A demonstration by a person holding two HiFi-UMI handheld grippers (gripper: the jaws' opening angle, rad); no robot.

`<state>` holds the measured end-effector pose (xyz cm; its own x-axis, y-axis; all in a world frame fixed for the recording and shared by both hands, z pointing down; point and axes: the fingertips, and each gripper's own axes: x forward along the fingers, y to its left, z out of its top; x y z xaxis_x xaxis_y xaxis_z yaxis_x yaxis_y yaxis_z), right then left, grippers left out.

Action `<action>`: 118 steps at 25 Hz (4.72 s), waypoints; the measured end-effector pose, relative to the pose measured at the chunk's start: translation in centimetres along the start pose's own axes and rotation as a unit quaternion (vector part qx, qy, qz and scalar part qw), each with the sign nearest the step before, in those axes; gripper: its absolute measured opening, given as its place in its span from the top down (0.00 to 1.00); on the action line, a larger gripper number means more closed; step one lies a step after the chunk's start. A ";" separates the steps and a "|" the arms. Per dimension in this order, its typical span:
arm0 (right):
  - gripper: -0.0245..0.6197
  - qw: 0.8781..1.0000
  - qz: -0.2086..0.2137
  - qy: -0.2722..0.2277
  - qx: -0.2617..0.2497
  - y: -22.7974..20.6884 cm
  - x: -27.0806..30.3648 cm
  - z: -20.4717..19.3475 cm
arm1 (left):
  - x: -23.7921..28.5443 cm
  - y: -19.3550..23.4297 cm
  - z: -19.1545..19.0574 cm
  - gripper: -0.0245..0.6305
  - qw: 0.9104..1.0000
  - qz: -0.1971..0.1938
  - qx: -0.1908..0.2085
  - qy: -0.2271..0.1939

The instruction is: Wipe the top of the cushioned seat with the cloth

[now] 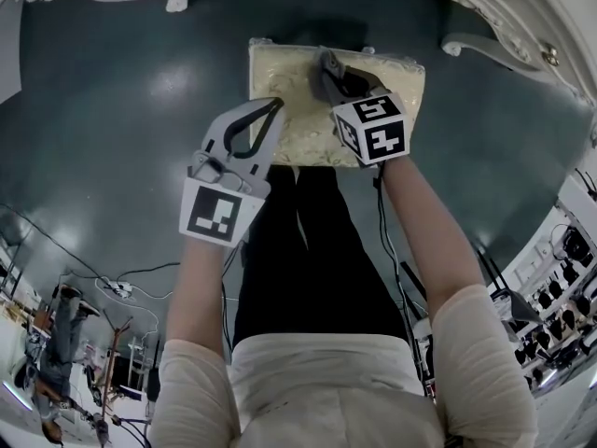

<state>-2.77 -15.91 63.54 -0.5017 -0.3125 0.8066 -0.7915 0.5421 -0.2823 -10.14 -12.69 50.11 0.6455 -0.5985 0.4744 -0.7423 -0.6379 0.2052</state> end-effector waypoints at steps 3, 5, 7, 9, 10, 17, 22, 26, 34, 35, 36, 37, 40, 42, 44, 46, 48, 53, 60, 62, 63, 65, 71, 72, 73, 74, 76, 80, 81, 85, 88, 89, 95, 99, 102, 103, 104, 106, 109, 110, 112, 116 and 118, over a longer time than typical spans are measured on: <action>0.92 1.000 -0.006 -0.004 0.010 -1.0 -1.0 -0.4 | 0.4 -0.7 0.4 0.96 1.000 -0.005 0.006 0.002; 0.92 1.000 -0.009 -0.005 0.017 -2.6 -1.5 -1.0 | 1.8 -1.7 0.6 0.96 1.000 -0.010 0.009 0.005; 0.92 1.000 -0.013 -0.005 0.024 -4.4 -2.0 -1.7 | 3.3 -2.8 0.6 0.96 1.000 -0.016 0.011 0.007; 0.92 0.999 -0.020 -0.004 0.030 -6.0 -2.7 -2.4 | 4.6 -3.9 0.8 0.96 1.000 -0.023 0.015 0.010; 0.92 0.999 -0.024 -0.004 0.033 -6.8 -3.2 -2.7 | 5.2 -4.5 1.0 0.96 0.999 -0.026 0.016 0.011; 0.92 0.998 -0.046 -0.006 0.053 -10.1 -5.5 -4.6 | 7.4 -6.9 1.3 0.96 0.999 -0.043 0.018 0.015; 0.92 0.996 -0.057 -0.008 0.062 -12.4 -7.2 -5.6 | 9.2 -8.5 2.0 0.96 0.998 -0.054 0.021 0.015; 0.92 0.995 -0.069 -0.011 0.071 -14.1 -8.4 -6.3 | 10.2 -9.5 2.3 0.96 0.998 -0.060 0.028 0.023; 0.92 0.987 -0.124 0.022 0.102 -17.4 -10.2 -8.4 | 10.9 -10.9 2.8 0.96 0.997 -0.067 0.037 0.020; 0.92 0.986 -0.129 0.028 0.103 -17.5 -10.5 -8.5 | 10.8 -10.9 2.9 0.96 0.997 -0.067 0.036 0.018; 0.92 0.986 -0.130 0.030 0.102 -17.5 -10.7 -8.4 | 10.6 -11.0 3.1 0.96 0.997 -0.066 0.034 0.016; 0.92 0.986 -0.129 0.029 0.100 -17.2 -11.1 -8.2 | 10.4 -11.0 3.3 0.96 0.997 -0.065 0.033 0.013; 0.92 0.989 -0.116 0.019 0.090 -15.5 -12.1 -7.1 | 8.9 -10.6 3.8 0.96 0.998 -0.060 0.031 0.009; 0.92 0.991 -0.107 0.013 0.082 -13.7 -12.6 -6.3 | 7.3 -10.0 4.0 0.96 0.998 -0.054 0.027 0.007; 0.92 0.992 -0.100 0.011 0.075 -11.4 -12.9 -5.6 | 5.5 -9.0 4.1 0.96 0.999 -0.044 0.023 0.006; 0.92 0.993 -0.089 0.008 0.072 -8.9 -12.7 -5.0 | 3.5 -8.0 3.9 0.96 0.999 -0.037 0.024 0.006; 0.92 0.994 -0.074 0.006 0.074 -6.2 -11.9 -4.5 | 1.5 -7.1 3.5 0.96 0.999 -0.034 0.027 0.009; 0.92 0.997 -0.037 0.008 0.072 0.3 -8.2 -3.2 | -2.8 -4.4 1.7 0.96 0.999 -0.022 0.035 0.011; 0.92 0.998 0.000 0.016 0.065 8.9 -3.2 -1.4 | -8.9 0.5 -1.2 0.96 1.000 0.007 0.010 0.017; 0.92 0.998 0.006 0.021 0.060 10.6 -2.0 -1.3 | -10.0 1.5 -2.1 0.96 1.000 0.010 0.003 0.015; 0.92 0.998 0.008 0.024 0.058 11.3 -1.5 -1.3 | -10.4 1.9 -2.6 0.96 1.000 0.010 -0.001 0.015; 0.92 0.998 0.010 0.030 0.055 12.2 -0.5 -1.5 | -10.9 2.6 -3.5 0.96 1.000 0.009 -0.006 0.015; 0.92 0.997 0.008 0.048 0.062 13.6 1.6 -2.4 | -12.1 4.0 -4.6 0.96 1.000 0.009 -0.019 0.018; 0.92 0.997 0.008 0.049 0.064 13.5 1.9 -2.5 | -12.0 4.1 -4.9 0.96 1.000 0.008 -0.021 0.020; 0.92 0.997 0.007 0.050 0.067 13.3 2.2 -2.6 | -11.8 4.1 -5.1 0.96 0.999 0.007 -0.021 0.023; 0.92 0.996 0.005 0.050 0.068 13.1 2.4 -2.6 | -11.6 4.1 -5.3 0.96 0.999 0.006 -0.022 0.024; 0.92 0.996 0.003 0.051 0.070 12.6 2.7 -2.8 | -11.1 4.1 -5.5 0.96 0.999 0.006 -0.024 0.022; 0.92 0.997 0.011 0.049 0.066 12.2 2.8 -3.1 | -10.2 3.8 -5.7 0.96 0.999 0.005 -0.027 0.021; 0.92 0.997 0.012 0.048 0.064 11.8 2.6 -3.2 | -9.8 3.5 -5.6 0.96 0.999 0.005 -0.026 0.022; 0.92 0.997 0.011 0.046 0.065 10.0 1.5 -3.7 | -8.4 2.2 -5.0 0.96 0.999 0.006 -0.023 0.021; 0.92 0.997 0.015 0.043 0.065 8.8 0.8 -4.2 | -7.5 1.3 -4.6 0.96 0.999 0.008 -0.029 0.021; 0.92 0.997 0.015 0.042 0.065 8.4 0.5 -4.3 | -7.1 0.8 -4.6 0.96 0.999 0.008 -0.027 0.021; 0.92 0.997 0.014 0.035 0.071 6.0 -1.4 -5.9 | -5.3 -2.4 -4.5 0.96 0.999 0.000 -0.022 0.029; 0.92 0.997 0.012 0.031 0.075 3.9 -2.5 -6.9 | -3.5 -4.3 -4.3 0.96 0.999 -0.002 -0.023 0.029; 0.92 0.997 0.008 0.029 0.074 2.2 -3.7 -7.6 | -2.1 -5.8 -3.9 0.96 0.999 -0.006 -0.018 0.030; 0.92 0.997 0.007 0.029 0.074 1.5 -4.0 -7.8 | -1.6 -6.3 -3.8 0.96 0.999 -0.007 -0.018 0.030; 0.92 0.997 0.005 0.029 0.074 0.9 -4.4 -8.1 | -1.1 -6.8 -3.7 0.96 0.999 -0.008 -0.018 0.030; 0.92 0.997 0.002 0.029 0.075 -0.4 -5.0 -8.6 | 0.0 -7.8 -3.5 0.96 0.999 -0.010 -0.017 0.030; 0.92 0.997 -0.003 0.028 0.077 -2.4 -6.2 -9.5 | 1.5 -9.4 -3.1 0.96 0.999 -0.015 -0.014 0.029; 0.92 0.997 -0.005 0.027 0.078 -3.1 -6.7 -9.9 | 2.0 -10.1 -3.0 0.96 0.999 -0.017 -0.013 0.030; 0.92 0.996 -0.010 0.027 0.081 -4.5 -7.6 -10.6 | 3.0 -11.2 -2.8 0.96 0.999 -0.020 -0.010 0.030; 0.92 0.996 -0.019 0.026 0.089 -6.5 -8.6 -11.5 | 4.3 -12.5 -2.7 0.96 0.999 -0.026 -0.005 0.035; 0.92 0.995 -0.023 0.024 0.092 -7.4 -9.2 -12.0 | 4.9 -13.2 -2.5 0.96 0.999 -0.028 -0.004 0.035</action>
<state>11.90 -7.66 64.40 -0.4502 -0.2933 0.8434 -0.8656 0.3750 -0.3317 2.37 -6.01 51.89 0.6720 -0.5272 0.5201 -0.7072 -0.6651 0.2397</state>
